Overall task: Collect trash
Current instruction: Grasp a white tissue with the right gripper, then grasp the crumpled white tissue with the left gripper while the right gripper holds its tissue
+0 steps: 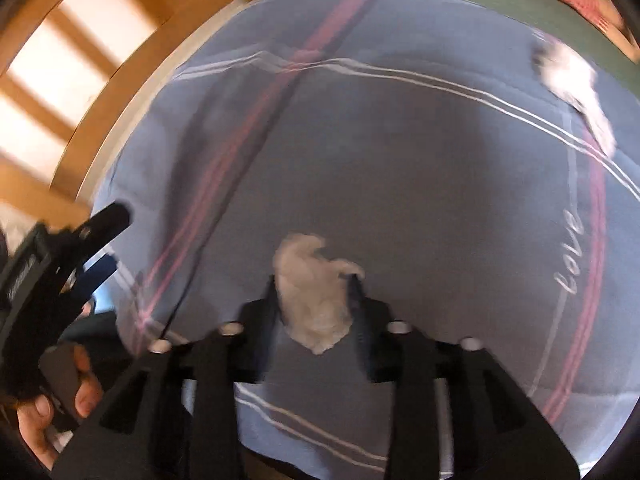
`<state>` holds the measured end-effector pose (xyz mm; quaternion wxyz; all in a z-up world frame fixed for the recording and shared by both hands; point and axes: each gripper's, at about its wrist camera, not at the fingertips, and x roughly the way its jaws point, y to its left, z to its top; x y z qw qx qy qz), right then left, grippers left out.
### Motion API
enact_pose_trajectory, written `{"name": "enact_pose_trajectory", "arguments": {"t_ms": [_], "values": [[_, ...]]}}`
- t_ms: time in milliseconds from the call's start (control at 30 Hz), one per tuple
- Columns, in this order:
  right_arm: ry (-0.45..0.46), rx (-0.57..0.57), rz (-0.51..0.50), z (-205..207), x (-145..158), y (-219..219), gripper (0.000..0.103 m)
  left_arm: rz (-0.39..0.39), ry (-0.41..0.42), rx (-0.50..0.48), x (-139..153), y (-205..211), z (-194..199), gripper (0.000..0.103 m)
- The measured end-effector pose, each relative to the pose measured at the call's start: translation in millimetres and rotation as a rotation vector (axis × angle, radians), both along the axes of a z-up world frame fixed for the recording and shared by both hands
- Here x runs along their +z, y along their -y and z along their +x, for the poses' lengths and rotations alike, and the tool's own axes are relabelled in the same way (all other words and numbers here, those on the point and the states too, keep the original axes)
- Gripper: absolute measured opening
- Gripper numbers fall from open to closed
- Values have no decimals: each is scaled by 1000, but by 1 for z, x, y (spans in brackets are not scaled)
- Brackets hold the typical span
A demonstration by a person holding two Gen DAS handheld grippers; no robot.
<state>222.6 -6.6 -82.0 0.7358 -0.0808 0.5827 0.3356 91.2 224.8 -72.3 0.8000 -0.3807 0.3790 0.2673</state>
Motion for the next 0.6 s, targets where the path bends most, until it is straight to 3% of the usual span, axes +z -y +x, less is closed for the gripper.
{"name": "enact_pose_trajectory", "arguments": {"t_ms": [33, 67, 167, 233, 367, 500, 600], "values": [[21, 4, 7, 0, 4, -2, 69, -9, 1, 0, -1, 1, 2, 94], [64, -17, 25, 3, 13, 1, 76, -21, 3, 2, -2, 0, 1, 94], [137, -114, 80, 26, 31, 14, 78, -46, 4, -1, -4, 0, 0, 94], [220, -257, 73, 55, 40, 32, 80, -50, 2, -13, -5, 1, 0, 94], [456, -513, -117, 125, 44, 57, 82, -26, -18, -63, -5, 11, 10, 94], [464, -591, -261, 187, 19, 71, 82, -7, -37, -116, -6, 21, 20, 94], [478, -609, -343, 208, 4, 77, 82, -3, -56, -181, -8, 30, 30, 94]]}}
